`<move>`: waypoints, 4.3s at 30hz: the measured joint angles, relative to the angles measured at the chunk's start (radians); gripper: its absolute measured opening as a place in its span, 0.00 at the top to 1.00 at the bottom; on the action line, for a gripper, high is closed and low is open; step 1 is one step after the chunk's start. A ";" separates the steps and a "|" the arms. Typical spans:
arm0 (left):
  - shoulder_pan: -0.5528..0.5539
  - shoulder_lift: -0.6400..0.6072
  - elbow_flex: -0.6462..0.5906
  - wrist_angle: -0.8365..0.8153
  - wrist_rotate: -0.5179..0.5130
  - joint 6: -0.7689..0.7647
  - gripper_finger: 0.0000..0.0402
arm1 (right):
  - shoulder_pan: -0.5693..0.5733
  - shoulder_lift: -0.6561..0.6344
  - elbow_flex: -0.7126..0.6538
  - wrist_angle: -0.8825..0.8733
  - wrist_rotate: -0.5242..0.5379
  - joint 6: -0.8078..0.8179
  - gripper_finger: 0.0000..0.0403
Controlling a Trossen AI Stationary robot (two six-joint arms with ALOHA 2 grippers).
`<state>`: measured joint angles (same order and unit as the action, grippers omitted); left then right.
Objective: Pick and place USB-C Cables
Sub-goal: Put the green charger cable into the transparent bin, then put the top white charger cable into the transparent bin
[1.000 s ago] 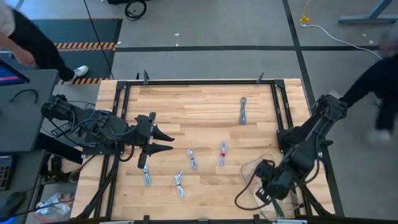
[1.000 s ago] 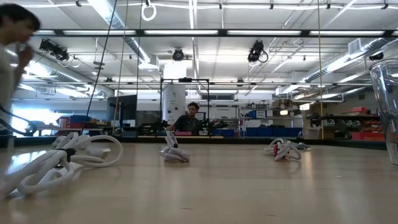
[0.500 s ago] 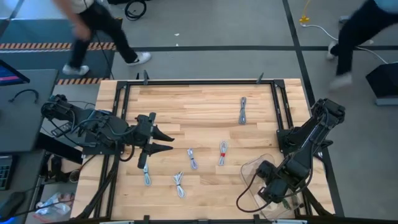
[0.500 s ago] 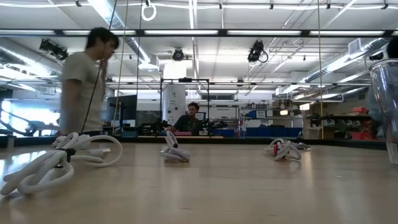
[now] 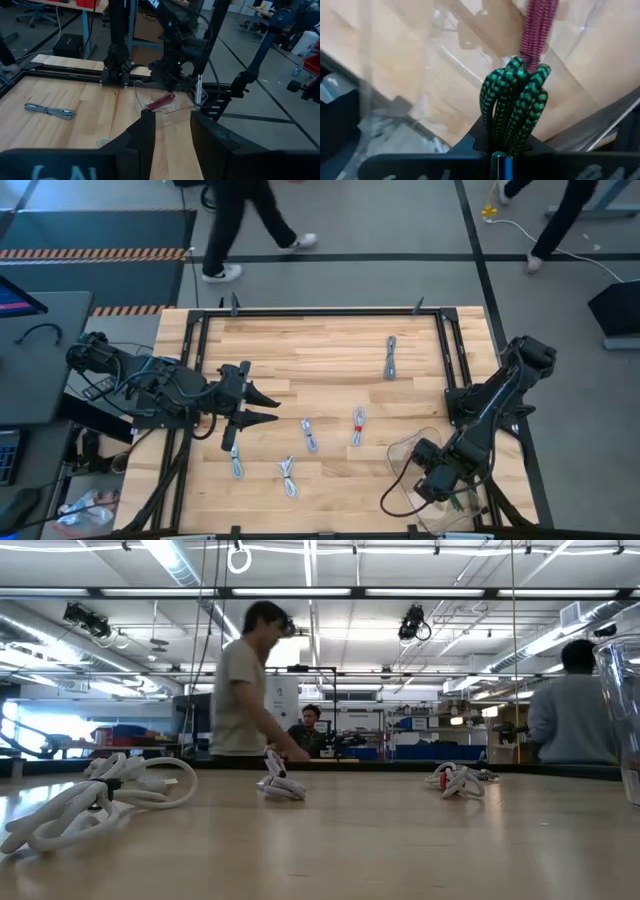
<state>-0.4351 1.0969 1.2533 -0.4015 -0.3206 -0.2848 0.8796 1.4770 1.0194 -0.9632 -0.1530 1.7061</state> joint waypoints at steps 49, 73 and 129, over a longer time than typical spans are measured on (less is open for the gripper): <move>0.000 0.000 0.000 -0.015 -0.001 0.000 0.68 | -0.085 -0.063 -0.253 0.446 -0.011 -0.047 0.65; 0.012 0.172 0.001 -0.732 -0.233 -0.363 0.68 | -0.262 -0.064 0.317 0.454 0.273 -0.945 0.65; 0.529 0.378 -0.509 -0.414 0.161 0.323 0.70 | -0.246 -0.065 0.340 0.634 0.239 -1.104 0.65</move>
<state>0.0937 1.4752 0.7441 -0.8159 -0.1592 0.0387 0.6334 1.4124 1.3594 -0.3290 0.0860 0.6017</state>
